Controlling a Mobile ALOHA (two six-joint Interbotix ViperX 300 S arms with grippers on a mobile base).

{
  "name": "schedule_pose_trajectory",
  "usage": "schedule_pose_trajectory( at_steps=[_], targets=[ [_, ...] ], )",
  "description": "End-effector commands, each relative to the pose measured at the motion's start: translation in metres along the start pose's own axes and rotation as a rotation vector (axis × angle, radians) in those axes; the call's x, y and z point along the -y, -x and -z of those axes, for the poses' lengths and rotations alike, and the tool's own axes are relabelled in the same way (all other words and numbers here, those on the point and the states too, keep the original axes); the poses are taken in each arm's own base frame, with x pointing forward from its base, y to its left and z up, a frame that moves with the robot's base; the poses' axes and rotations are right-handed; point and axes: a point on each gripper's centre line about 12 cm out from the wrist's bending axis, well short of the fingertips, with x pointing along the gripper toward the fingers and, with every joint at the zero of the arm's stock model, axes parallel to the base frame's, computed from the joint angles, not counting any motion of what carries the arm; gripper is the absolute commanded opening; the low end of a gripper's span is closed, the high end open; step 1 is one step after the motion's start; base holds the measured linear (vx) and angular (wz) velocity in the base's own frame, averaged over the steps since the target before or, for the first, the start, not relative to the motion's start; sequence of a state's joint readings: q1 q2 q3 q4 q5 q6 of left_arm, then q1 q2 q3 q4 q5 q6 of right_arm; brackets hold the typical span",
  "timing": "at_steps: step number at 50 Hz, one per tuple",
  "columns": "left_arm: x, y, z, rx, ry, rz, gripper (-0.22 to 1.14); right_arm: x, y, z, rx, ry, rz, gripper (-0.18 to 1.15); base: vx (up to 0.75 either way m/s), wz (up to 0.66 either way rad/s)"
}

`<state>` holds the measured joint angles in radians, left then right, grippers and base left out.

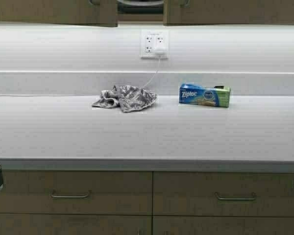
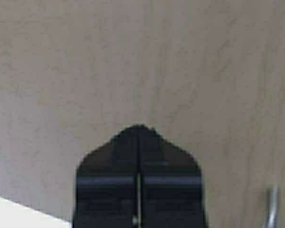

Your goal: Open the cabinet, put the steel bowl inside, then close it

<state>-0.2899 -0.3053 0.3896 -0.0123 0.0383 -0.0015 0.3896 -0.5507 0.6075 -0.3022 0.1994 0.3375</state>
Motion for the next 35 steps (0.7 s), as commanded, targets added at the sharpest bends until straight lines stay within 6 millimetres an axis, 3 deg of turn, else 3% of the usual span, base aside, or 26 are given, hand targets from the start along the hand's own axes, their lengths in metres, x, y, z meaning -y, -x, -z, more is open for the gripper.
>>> schedule_pose_trajectory(
  at_steps=[1,8,17,30,35],
  targets=[
    [0.003,0.025,-0.003,0.024,-0.001,0.009,0.04,-0.002,0.017,-0.009,0.036,-0.002,-0.008,0.06,0.13,0.03],
    [0.003,0.057,0.011,0.021,-0.001,0.009,0.04,-0.003,0.02,-0.019,0.064,-0.002,-0.012,0.06,0.12,0.03],
    [0.002,0.083,0.027,0.015,0.002,0.009,0.04,-0.011,-0.005,-0.042,0.086,0.001,-0.032,0.06,0.09,0.01],
    [0.002,0.088,0.038,-0.005,0.007,0.009,0.04,-0.022,-0.07,-0.074,0.096,-0.005,-0.045,0.06,0.06,0.01],
    [0.002,0.088,0.038,-0.006,0.008,0.009,0.04,-0.023,-0.079,-0.08,0.101,-0.006,-0.042,0.06,0.03,0.01]
  ],
)
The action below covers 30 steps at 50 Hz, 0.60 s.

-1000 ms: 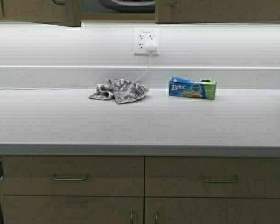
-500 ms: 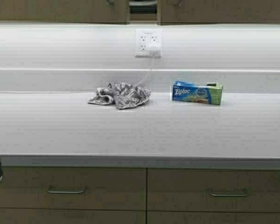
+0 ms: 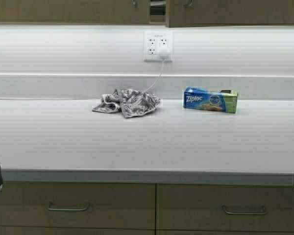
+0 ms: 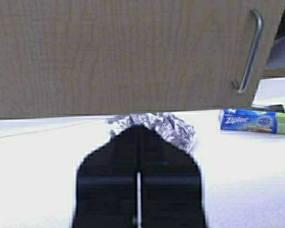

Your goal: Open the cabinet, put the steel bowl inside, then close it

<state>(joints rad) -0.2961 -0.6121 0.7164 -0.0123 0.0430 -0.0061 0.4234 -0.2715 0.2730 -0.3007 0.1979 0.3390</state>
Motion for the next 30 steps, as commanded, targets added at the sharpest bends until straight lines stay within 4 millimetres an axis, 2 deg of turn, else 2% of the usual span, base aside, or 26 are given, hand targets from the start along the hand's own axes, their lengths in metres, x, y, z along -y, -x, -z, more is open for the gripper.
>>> schedule_pose_trajectory(
  at_steps=[1,7,15,30],
  targets=[
    [0.001,0.001,-0.006,0.02,0.001,0.003,0.04,-0.002,-0.009,-0.02,0.048,-0.004,-0.006,0.06,0.02,0.01],
    [0.001,0.001,-0.005,0.017,0.003,0.003,0.04,-0.001,0.002,-0.023,0.053,-0.003,-0.004,0.06,0.01,0.0],
    [0.001,-0.002,-0.003,0.009,0.001,0.003,0.04,0.001,0.027,-0.012,0.046,-0.006,-0.003,0.06,0.0,0.0],
    [0.001,-0.004,0.002,-0.006,0.006,0.003,0.04,0.004,0.058,0.029,-0.018,-0.005,0.0,0.06,-0.01,0.0]
  ],
)
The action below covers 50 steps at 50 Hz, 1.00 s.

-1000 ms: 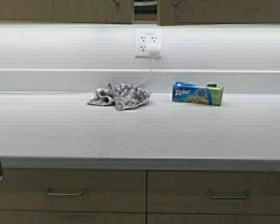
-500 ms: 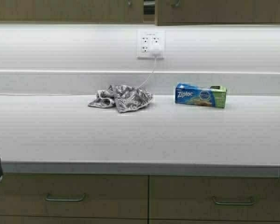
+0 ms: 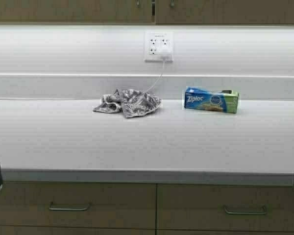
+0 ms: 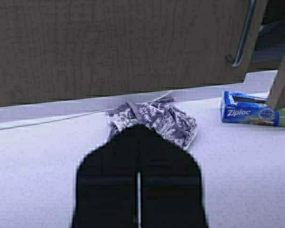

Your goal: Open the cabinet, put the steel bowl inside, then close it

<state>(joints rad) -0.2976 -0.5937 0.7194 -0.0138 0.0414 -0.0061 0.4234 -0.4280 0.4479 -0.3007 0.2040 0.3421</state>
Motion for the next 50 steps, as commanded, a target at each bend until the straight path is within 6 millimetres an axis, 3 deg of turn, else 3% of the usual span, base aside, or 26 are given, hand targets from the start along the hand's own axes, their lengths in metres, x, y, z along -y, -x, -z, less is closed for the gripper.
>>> schedule_pose_trajectory(
  at_steps=[1,23,50],
  targets=[
    [0.001,0.001,-0.003,0.012,0.003,0.002,0.04,0.001,0.014,0.008,0.001,-0.003,-0.003,0.06,-0.01,-0.01],
    [0.0,0.0,-0.001,0.006,0.004,0.002,0.04,0.002,0.022,0.032,-0.045,-0.006,-0.002,0.06,-0.01,0.0],
    [0.0,0.0,0.0,0.003,0.004,0.002,0.04,0.002,0.027,0.032,-0.037,-0.005,-0.002,0.06,-0.01,0.0]
  ],
)
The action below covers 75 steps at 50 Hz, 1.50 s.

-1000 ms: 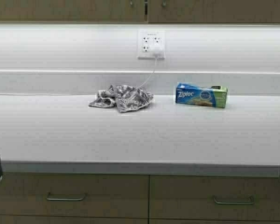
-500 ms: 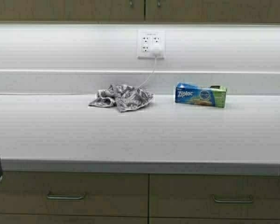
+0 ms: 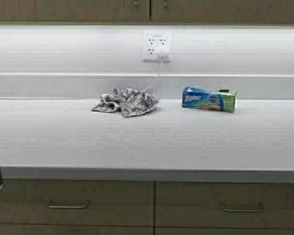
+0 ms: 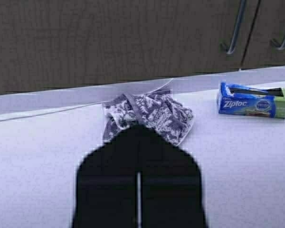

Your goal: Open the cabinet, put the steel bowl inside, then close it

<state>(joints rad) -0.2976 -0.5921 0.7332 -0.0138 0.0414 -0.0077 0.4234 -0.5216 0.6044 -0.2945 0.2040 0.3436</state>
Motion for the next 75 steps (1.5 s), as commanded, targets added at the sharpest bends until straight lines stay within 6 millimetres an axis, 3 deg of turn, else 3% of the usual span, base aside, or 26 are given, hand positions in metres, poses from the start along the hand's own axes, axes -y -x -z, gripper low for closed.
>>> schedule_pose_trajectory(
  at_steps=[1,75],
  targets=[
    [0.0006,0.001,-0.0051,0.017,0.001,0.002,0.04,-0.0007,0.0053,-0.0071,0.026,-0.001,-0.004,0.06,0.0,0.0],
    [0.0004,-0.0073,0.0013,-0.006,0.01,0.001,0.04,-0.0006,0.0057,-0.0068,0.026,0.01,-0.003,0.06,0.0,0.0]
  ],
)
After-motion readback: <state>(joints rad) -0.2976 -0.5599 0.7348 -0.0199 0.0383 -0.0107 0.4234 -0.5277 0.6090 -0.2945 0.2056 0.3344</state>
